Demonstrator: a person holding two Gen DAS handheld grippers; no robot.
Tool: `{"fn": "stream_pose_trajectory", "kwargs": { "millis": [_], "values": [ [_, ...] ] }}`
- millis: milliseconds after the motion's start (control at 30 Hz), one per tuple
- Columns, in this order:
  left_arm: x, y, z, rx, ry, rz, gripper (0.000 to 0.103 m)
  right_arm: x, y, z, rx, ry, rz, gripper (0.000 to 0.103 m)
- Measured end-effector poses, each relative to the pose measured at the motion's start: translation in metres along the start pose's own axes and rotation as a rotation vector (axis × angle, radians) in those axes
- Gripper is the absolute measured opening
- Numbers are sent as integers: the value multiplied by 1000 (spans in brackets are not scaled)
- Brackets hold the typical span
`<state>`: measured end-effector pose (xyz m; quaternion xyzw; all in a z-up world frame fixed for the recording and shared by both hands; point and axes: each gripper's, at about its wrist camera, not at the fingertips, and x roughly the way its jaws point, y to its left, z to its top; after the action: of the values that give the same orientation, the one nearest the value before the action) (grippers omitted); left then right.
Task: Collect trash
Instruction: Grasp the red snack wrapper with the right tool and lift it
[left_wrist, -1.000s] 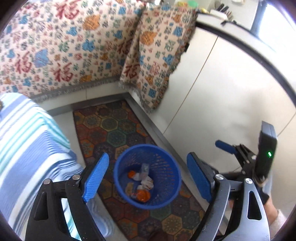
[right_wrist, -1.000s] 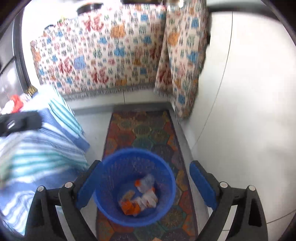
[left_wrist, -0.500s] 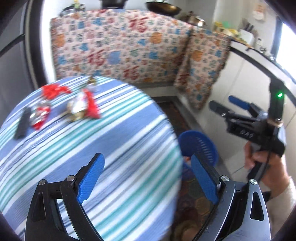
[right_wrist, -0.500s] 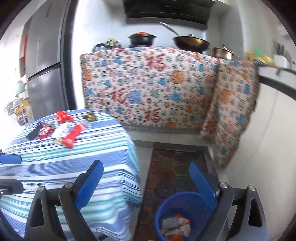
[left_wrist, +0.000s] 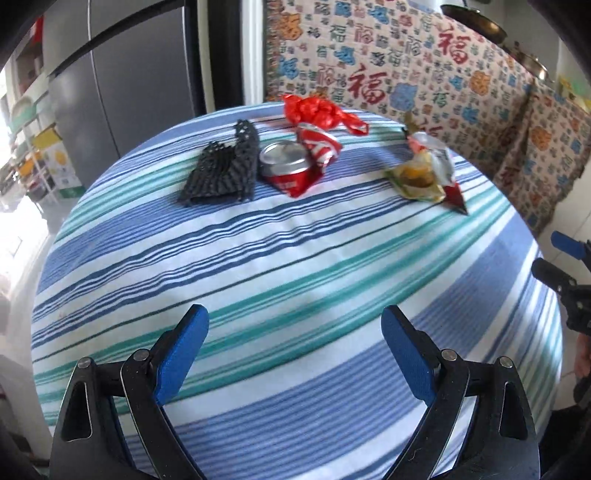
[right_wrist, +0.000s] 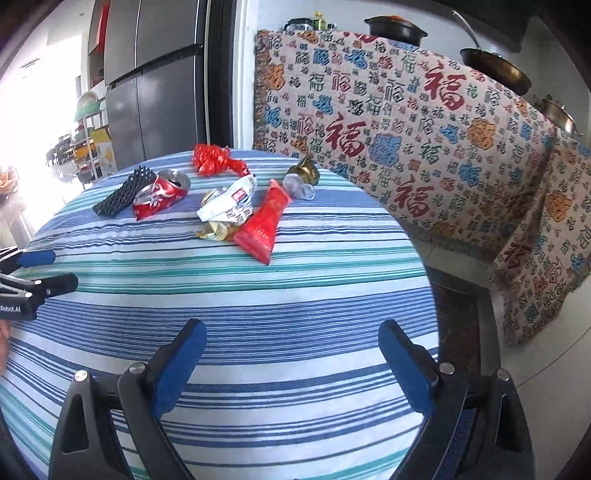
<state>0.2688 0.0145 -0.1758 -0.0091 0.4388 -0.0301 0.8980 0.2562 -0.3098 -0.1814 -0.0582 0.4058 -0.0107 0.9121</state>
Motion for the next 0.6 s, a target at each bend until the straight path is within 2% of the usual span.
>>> {"fn": "stream_pose_trajectory", "kwargs": {
  "millis": [133,233,367,500,600],
  "values": [
    [18,18,5,-20,29,27,95,22,7,5,16,49,15,96],
    [24,21,7,4,27,58,96,34,7,6,44,80,21,96],
    [28,22,11,-1,33,61,103,48,7,6,72,118,35,94],
    [33,25,15,2,34,54,103,58,11,15,73,131,36,87],
    [33,25,15,0,33,57,103,68,9,28,91,126,23,73]
  ]
}}
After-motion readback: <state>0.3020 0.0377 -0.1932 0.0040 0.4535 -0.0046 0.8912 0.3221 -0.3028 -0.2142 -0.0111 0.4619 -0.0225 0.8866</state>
